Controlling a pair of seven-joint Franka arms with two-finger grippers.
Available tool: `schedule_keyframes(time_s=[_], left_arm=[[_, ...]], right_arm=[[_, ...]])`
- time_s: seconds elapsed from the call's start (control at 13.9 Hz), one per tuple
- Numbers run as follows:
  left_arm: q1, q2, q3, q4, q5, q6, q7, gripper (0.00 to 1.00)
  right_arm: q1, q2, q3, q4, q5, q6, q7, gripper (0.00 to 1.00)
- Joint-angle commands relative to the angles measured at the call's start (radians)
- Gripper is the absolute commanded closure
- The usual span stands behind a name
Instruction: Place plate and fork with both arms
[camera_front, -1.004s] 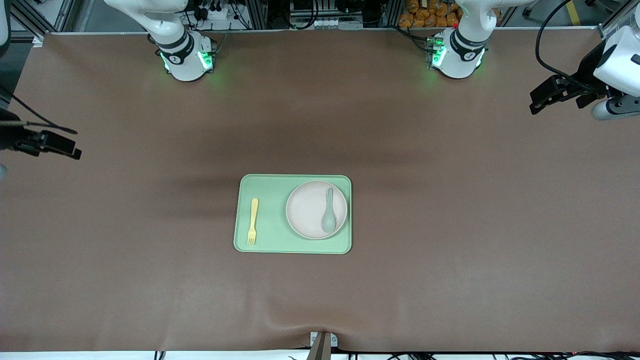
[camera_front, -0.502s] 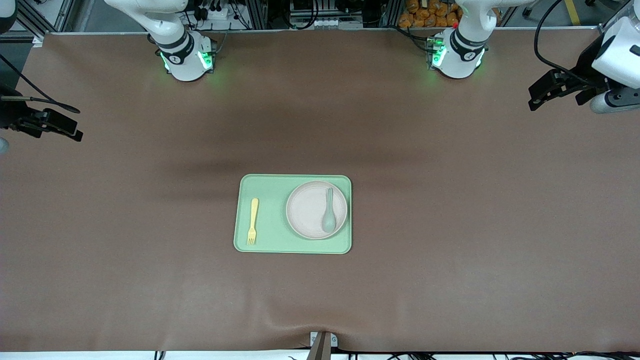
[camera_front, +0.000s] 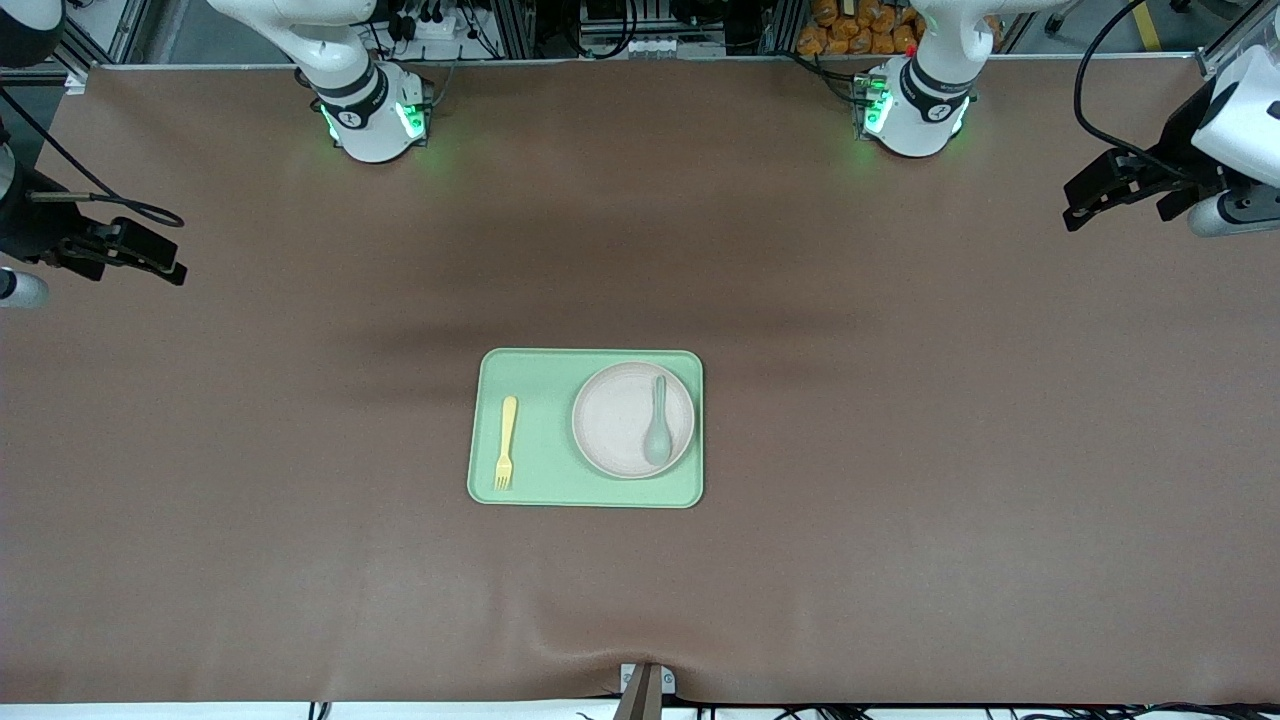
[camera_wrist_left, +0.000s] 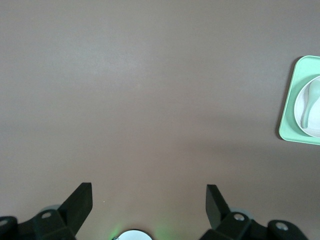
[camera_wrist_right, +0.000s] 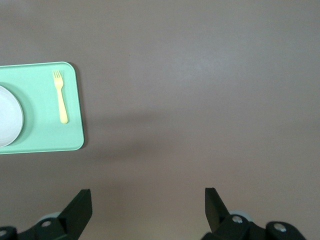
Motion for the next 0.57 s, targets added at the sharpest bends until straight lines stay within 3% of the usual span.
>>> schedule_keyframes(time_s=[0.0, 0.5], left_arm=[[0.008, -0.008, -0.005, -0.009, -0.002, 0.011, 0.021, 0.0], [0.01, -0.005, -0.005, -0.01, -0.01, 0.006, 0.022, 0.0]], right_arm=[[0.021, -0.026, 0.003, -0.025, -0.011, 0.015, 0.027, 0.0], [0.036, -0.023, 0.003, -0.011, -0.019, 0.016, 0.055, 0.0]])
